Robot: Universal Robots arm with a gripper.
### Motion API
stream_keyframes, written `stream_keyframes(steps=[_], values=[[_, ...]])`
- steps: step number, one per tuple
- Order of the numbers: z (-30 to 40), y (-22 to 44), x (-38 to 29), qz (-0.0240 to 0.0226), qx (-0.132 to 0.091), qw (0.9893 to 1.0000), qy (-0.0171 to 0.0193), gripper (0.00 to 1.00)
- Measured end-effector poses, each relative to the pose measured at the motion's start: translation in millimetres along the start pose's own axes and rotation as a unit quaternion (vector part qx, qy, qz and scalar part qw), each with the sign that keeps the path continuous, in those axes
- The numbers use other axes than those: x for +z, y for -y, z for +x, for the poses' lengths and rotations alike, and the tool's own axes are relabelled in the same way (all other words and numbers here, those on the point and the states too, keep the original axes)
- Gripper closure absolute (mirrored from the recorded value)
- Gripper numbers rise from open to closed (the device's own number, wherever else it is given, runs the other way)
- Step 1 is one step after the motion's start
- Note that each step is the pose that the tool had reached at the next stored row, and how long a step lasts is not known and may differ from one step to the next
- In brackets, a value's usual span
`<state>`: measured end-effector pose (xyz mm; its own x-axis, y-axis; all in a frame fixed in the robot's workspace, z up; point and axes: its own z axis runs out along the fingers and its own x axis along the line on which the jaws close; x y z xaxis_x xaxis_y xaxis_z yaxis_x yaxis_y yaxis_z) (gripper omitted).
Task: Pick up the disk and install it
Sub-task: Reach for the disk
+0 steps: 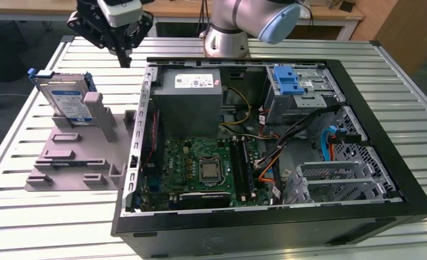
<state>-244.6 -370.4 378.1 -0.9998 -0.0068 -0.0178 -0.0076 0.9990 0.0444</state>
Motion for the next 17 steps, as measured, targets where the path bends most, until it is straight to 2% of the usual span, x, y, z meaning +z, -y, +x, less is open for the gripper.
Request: stream_keyframes(steps=[10, 17], values=[[9.7, -7.9, 0.2, 0.0, 0.0, 1.0, 0.0, 0.89], [20.7, -12.4, 0.2, 0.0, 0.0, 1.0, 0.0, 0.89]])
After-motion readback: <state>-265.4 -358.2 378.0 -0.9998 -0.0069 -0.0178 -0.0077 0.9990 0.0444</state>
